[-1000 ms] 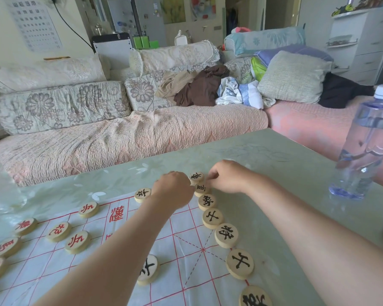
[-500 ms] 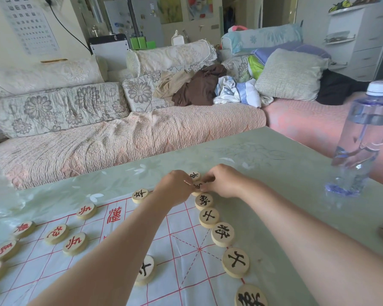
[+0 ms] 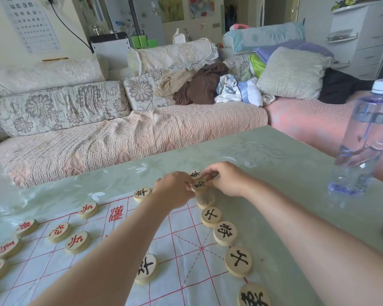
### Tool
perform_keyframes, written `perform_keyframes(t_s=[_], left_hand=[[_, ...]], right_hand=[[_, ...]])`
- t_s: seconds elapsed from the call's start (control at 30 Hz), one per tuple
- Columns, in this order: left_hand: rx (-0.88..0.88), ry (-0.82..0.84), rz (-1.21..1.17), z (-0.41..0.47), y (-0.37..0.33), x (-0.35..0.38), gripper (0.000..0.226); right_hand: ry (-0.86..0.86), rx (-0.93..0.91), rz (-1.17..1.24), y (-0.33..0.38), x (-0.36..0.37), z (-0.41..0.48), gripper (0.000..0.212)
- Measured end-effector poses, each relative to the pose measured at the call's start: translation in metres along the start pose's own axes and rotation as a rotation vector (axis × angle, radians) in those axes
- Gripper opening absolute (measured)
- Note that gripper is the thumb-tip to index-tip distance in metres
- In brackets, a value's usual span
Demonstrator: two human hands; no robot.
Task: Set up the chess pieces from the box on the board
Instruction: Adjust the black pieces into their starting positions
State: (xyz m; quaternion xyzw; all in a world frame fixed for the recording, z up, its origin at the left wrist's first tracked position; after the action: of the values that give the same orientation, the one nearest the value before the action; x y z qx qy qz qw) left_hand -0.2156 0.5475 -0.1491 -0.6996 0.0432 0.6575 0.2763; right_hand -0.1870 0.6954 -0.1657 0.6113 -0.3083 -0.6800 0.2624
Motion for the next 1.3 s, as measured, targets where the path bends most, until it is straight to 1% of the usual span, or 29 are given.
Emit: perform_keyframes(t_s=[0.17, 0.27, 0.33, 0.47, 0.53, 0.6, 0.67, 0.8, 0.87, 0.97, 1.07, 1.2, 1.3], left_hand=[[-0.002, -0.025, -0.042, -0.002, 0.0, -0.003, 0.034], [0.007, -0.044, -0.092, -0.001, -0.002, -0.002, 0.025], [0.01, -0.043, -0.081, -0.002, -0.002, -0.001, 0.023], [0.012, -0.048, -0.044, -0.007, -0.002, -0.003, 0.033], [0.027, -0.07, -0.037, -0.013, -0.004, -0.008, 0.034], [0.052, -0.104, -0.046, -0.02, -0.007, -0.014, 0.03], [0.079, -0.118, -0.072, -0.027, -0.011, -0.017, 0.024], [0.118, -0.042, -0.081, -0.043, -0.02, -0.004, 0.018], [0.117, -0.024, -0.074, -0.047, -0.022, 0.001, 0.019], [0.081, -0.011, -0.062, -0.049, -0.022, 0.004, 0.021], [0.013, -0.036, -0.062, -0.048, -0.019, 0.004, 0.02], [-0.122, -0.058, -0.177, -0.046, -0.012, 0.004, 0.019], [-0.171, -0.04, -0.269, -0.044, -0.01, 0.005, 0.023]], right_hand=[[0.022, -0.02, -0.008, 0.003, 0.0, -0.002, 0.024], [0.036, -0.03, -0.011, 0.003, 0.001, -0.004, 0.021], [0.037, -0.031, -0.014, 0.003, 0.002, -0.004, 0.02], [0.024, -0.04, -0.03, 0.007, 0.0, -0.007, 0.021], [0.002, -0.04, -0.041, 0.008, -0.006, -0.011, 0.019], [-0.002, -0.046, -0.069, 0.01, -0.012, -0.016, 0.013], [0.019, -0.051, -0.108, 0.012, -0.015, -0.023, 0.012], [0.052, -0.02, -0.098, 0.007, -0.008, -0.036, 0.004], [0.05, -0.001, -0.08, 0.004, -0.006, -0.041, 0.012], [0.047, 0.017, -0.083, 0.003, -0.005, -0.043, 0.02], [0.091, 0.018, -0.121, 0.005, -0.001, -0.046, 0.027], [0.126, 0.032, -0.124, 0.004, 0.003, -0.046, 0.025], [0.119, 0.026, -0.107, 0.004, 0.003, -0.046, 0.024]])
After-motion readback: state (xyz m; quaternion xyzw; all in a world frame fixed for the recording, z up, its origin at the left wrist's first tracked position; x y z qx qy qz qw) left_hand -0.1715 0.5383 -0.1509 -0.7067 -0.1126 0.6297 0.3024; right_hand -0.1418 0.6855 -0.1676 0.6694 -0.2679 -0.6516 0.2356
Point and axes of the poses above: each hand's wrist, its own z-axis towards the middle knuckle, its own x-axis out of the palm, y = z × x, the point moved 9 cm from there along z, towards the middle knuckle
